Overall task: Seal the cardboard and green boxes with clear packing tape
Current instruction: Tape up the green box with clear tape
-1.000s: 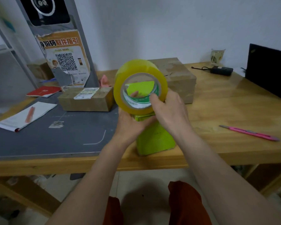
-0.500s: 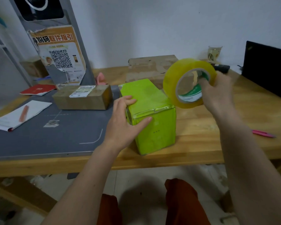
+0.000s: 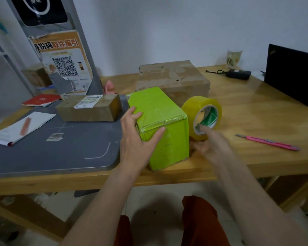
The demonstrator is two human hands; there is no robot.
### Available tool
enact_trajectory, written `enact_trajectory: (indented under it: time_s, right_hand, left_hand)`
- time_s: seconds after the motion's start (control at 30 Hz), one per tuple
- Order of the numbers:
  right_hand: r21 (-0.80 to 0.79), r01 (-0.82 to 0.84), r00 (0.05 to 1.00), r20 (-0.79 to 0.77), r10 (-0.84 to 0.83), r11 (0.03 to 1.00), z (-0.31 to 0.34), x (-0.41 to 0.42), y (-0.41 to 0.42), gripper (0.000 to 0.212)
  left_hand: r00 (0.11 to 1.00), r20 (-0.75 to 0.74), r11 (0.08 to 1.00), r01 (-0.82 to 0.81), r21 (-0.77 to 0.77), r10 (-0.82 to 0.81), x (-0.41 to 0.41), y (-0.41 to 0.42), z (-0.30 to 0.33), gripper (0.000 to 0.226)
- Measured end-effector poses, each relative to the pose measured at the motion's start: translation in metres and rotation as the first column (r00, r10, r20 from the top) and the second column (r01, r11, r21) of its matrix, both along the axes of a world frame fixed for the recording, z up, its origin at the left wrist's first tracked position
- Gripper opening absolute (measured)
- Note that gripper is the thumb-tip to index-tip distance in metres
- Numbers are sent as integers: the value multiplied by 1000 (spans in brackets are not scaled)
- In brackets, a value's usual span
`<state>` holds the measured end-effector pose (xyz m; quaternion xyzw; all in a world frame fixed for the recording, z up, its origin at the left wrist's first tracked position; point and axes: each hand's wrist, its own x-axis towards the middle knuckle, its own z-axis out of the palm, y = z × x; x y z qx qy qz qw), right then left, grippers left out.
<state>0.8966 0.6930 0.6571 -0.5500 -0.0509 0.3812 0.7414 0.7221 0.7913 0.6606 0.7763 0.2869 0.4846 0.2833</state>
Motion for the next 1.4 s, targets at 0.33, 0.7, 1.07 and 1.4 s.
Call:
enact_trajectory:
  time_s: [0.33, 0.7, 1.07, 1.4]
  right_hand:
    - [23, -51, 859, 510, 32, 998, 74, 27, 19, 20]
    - [-215, -527, 446, 754, 483, 822, 84, 38, 12, 66]
    - [-253, -428, 386, 817, 428, 868, 78, 31, 18, 26]
    - [-131, -364, 452, 841, 298, 922, 88, 25, 25, 10]
  left_hand:
    - [989, -141, 994, 49, 96, -36, 19, -70, -49, 86]
    - [821, -564, 943, 117, 311, 84, 2, -19, 60, 106]
    - [390, -901, 966, 239, -100, -190, 36, -27, 68, 110]
    - [837, -397, 910, 256, -325, -377, 41, -32, 76, 83]
